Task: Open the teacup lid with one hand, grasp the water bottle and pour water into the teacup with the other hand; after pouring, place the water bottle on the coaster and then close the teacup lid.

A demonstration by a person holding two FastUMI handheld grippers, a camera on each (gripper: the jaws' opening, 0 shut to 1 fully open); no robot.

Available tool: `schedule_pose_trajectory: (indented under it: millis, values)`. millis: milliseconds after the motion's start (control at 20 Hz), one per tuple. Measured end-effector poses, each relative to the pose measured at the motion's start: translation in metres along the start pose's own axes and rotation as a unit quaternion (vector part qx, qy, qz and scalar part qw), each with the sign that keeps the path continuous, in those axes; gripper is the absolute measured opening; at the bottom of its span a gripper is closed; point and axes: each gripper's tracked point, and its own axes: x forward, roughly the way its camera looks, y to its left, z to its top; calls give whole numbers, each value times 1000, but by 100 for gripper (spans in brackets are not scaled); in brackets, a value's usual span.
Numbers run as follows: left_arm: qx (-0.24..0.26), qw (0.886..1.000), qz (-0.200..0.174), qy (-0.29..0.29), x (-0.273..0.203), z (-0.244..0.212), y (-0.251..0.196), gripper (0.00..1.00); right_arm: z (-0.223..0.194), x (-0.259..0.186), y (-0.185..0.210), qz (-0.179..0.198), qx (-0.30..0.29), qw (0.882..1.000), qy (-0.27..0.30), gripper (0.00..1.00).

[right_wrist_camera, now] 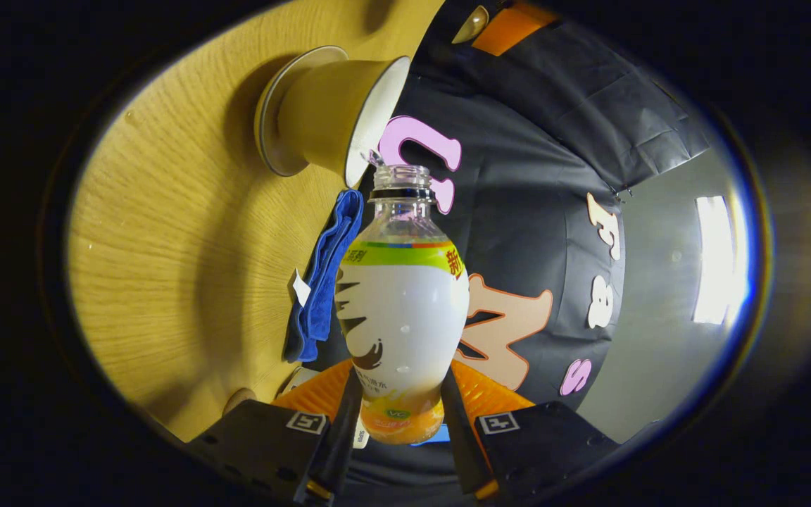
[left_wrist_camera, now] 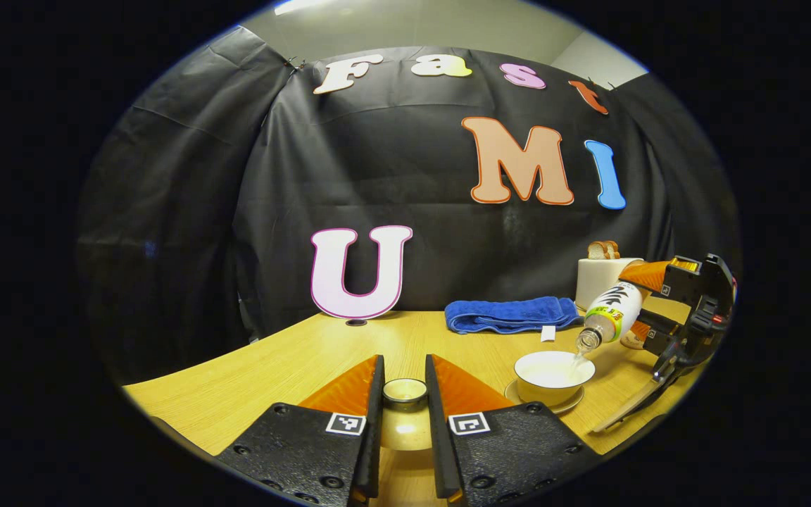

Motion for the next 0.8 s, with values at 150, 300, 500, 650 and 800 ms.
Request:
schedule_pose_trajectory:
  millis: [150,300,500,650,800]
  values:
    - [0,1000,0,0,0,0,0,28,3,-1,-3,-17,-12,1000,-5,65]
    - [0,1000,0,0,0,0,0,28,2,-2,0,-18,-13,1000,-8,66]
    - [0,1000,0,0,0,0,1,28,1,0,-2,-23,-28,999,-9,66]
    - [0,1000,0,0,0,0,0,28,1,0,-2,-35,-39,999,-15,66]
    - [0,1000,0,0,0,0,0,28,1,1,-2,-37,-43,998,-20,64]
